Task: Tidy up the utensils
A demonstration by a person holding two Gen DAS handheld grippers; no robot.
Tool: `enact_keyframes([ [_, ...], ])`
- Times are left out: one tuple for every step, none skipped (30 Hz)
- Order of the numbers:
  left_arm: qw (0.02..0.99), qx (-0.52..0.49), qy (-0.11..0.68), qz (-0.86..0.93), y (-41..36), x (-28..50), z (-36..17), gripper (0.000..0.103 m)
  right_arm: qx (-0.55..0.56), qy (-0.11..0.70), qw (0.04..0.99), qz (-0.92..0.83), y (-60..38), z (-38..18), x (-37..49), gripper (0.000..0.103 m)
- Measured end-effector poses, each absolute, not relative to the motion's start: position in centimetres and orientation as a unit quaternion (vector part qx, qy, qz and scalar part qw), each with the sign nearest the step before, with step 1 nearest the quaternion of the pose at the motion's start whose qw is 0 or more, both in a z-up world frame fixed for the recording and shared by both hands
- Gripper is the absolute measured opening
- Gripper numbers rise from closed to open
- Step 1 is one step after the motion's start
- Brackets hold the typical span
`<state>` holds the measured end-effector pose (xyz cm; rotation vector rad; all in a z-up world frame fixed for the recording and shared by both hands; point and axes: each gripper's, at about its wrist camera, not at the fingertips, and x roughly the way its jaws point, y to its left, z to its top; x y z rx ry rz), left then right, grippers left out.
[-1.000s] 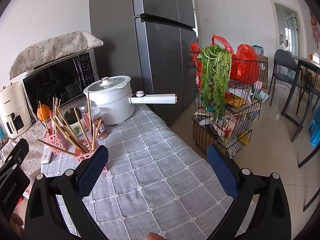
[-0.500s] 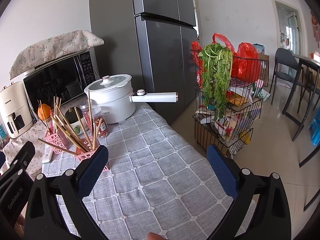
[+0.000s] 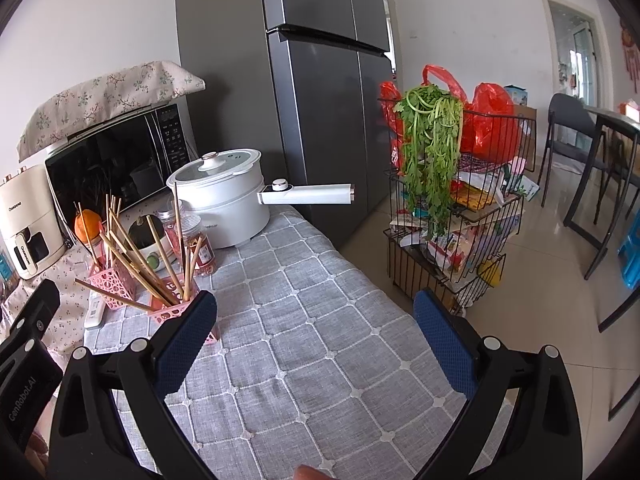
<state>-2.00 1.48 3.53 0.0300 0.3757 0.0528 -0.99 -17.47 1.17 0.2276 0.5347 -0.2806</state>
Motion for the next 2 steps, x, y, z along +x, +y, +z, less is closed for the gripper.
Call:
enact_keyframes([
  [0.981, 0.014, 0.190, 0.025, 1.51, -1.92, 3.50, 0.096, 0.112, 0.263, 0.948, -0.138, -17.48, 1.13, -1.01, 0.096],
  [0.981, 0.013, 0.192, 0.024, 1.55, -1.86, 3.45, 0.096, 0.112, 0.263, 0.948, -0.138, -17.49, 1.12, -1.01, 0.096],
])
